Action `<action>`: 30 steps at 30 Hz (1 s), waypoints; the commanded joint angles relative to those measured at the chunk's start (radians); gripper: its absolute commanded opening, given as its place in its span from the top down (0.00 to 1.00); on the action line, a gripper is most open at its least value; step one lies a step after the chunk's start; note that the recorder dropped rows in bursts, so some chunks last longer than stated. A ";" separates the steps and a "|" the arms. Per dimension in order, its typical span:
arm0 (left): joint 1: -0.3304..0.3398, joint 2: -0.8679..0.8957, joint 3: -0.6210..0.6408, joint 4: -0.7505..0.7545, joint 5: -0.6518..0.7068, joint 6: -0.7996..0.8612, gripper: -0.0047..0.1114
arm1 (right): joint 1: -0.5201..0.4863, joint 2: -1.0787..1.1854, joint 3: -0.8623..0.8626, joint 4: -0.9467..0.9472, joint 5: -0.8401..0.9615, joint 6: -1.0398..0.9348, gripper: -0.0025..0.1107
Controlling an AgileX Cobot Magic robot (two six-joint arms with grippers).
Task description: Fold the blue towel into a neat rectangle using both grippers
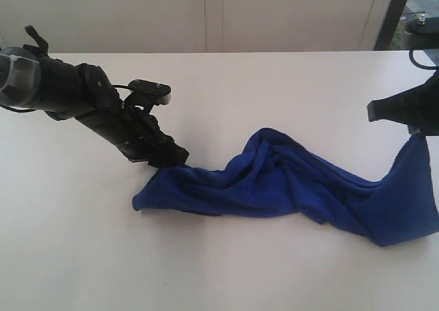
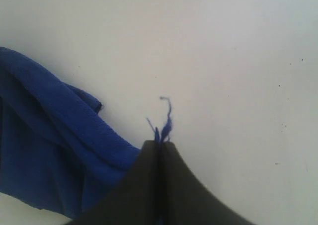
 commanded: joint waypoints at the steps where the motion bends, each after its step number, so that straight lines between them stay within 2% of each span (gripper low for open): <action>1: -0.005 0.012 0.000 -0.011 0.005 0.006 0.57 | -0.009 0.002 0.004 0.005 -0.010 -0.004 0.98; 4: -0.005 0.014 0.000 -0.011 0.009 0.006 0.61 | -0.009 0.002 0.004 0.005 -0.010 -0.004 0.98; 11: -0.005 0.014 0.000 -0.011 0.035 0.006 0.95 | -0.009 0.002 0.004 0.005 -0.010 -0.004 0.98; 20: -0.005 -0.020 0.000 -0.010 0.052 0.006 0.96 | -0.009 0.002 0.004 0.005 -0.010 -0.004 0.98; 26: -0.005 -0.146 0.000 -0.007 0.087 0.060 0.96 | -0.009 0.000 0.004 0.005 -0.022 -0.004 0.98; 30: -0.001 -0.246 0.000 0.052 0.142 0.092 0.96 | -0.009 -0.030 0.004 0.005 -0.037 -0.022 0.98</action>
